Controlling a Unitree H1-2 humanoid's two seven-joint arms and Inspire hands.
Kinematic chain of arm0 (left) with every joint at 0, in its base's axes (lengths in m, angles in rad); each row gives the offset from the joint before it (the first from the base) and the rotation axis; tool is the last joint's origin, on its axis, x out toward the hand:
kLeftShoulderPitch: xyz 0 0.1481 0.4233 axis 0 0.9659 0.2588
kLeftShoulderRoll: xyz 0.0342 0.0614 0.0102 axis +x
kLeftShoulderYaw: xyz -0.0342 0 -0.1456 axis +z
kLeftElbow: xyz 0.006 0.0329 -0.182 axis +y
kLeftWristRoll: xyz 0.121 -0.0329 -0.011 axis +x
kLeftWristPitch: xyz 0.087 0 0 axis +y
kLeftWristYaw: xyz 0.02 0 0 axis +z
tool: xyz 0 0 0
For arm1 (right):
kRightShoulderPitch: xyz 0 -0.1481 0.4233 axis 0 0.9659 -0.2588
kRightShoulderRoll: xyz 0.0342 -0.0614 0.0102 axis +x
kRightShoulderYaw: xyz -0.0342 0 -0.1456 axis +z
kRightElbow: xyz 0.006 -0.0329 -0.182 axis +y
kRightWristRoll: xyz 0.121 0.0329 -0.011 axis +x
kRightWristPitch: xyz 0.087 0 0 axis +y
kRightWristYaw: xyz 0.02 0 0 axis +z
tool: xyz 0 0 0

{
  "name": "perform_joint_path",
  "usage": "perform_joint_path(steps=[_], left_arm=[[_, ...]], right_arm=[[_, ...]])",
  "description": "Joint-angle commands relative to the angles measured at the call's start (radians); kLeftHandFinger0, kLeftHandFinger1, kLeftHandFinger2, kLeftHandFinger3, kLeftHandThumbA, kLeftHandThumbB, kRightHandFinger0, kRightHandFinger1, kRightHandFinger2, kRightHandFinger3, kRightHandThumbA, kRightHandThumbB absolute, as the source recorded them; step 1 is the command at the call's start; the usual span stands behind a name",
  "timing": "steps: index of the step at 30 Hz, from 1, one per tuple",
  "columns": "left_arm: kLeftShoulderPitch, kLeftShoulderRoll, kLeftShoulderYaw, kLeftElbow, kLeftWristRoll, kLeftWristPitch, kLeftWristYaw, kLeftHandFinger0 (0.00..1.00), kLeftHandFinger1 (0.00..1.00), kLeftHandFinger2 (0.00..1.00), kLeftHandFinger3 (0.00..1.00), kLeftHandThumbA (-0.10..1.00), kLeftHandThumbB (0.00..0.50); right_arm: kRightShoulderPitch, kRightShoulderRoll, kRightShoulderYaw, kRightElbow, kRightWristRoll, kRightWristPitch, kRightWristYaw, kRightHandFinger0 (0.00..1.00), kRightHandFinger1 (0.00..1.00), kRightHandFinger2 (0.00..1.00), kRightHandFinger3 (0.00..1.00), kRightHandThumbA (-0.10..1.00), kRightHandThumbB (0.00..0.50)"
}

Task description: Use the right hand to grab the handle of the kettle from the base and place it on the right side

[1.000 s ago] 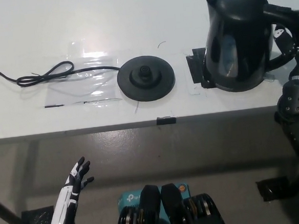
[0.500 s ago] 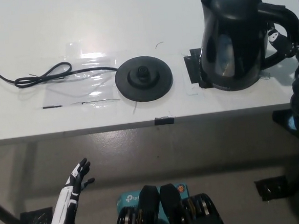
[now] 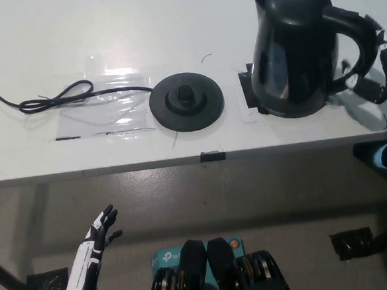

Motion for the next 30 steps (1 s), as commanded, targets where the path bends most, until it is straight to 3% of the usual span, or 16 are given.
perform_joint_path(steps=[1,6,11,20,23,24,28,30], left_arm=[[-0.020,0.006,0.005,-0.028,-0.025,-0.027,-0.005,0.90,1.00,0.99,0.96,1.00,0.500],[-0.023,0.008,0.003,-0.019,-0.017,-0.039,-0.004,0.89,1.00,0.99,0.97,1.00,0.500],[-0.026,0.010,0.007,-0.014,-0.024,-0.038,-0.004,0.89,1.00,0.99,0.97,1.00,0.500],[-0.023,0.010,0.006,-0.018,-0.020,-0.027,-0.005,0.90,1.00,1.00,0.97,1.00,0.500],[-0.023,0.011,0.005,-0.012,-0.014,-0.043,-0.003,0.90,1.00,1.00,0.98,1.00,0.500],[-0.024,0.011,0.004,-0.013,-0.014,-0.042,-0.005,0.90,1.00,1.00,0.98,1.00,0.500],[-0.036,0.013,0.010,-0.009,-0.020,-0.037,-0.003,0.90,1.00,1.00,0.99,1.00,0.500],[-0.038,0.013,0.011,-0.006,-0.032,-0.041,-0.009,0.90,1.00,1.00,1.00,1.00,0.500]], right_arm=[[0.051,-0.098,0.026,-0.272,0.124,0.181,0.338,1.00,1.00,1.00,1.00,0.58,0.500],[0.122,-0.092,-0.048,-0.402,0.222,0.115,0.323,1.00,1.00,1.00,1.00,0.72,0.500],[0.195,-0.035,-0.148,-0.580,0.236,0.066,0.211,1.00,1.00,1.00,1.00,0.84,0.500],[0.278,0.066,-0.288,-0.831,0.186,0.061,0.120,1.00,1.00,1.00,1.00,0.79,0.500],[0.307,0.113,-0.330,-0.930,0.082,0.085,0.069,1.00,1.00,1.00,1.00,0.84,0.500],[0.322,0.148,-0.350,-0.968,0.025,0.059,0.029,1.00,1.00,1.00,1.00,0.82,0.500],[0.370,0.259,-0.367,-1.067,-0.174,-0.057,-0.048,1.00,1.00,1.00,1.00,0.98,0.487],[0.433,0.337,-0.333,-1.113,-0.278,-0.185,-0.074,1.00,1.00,1.00,1.00,1.00,0.387]])
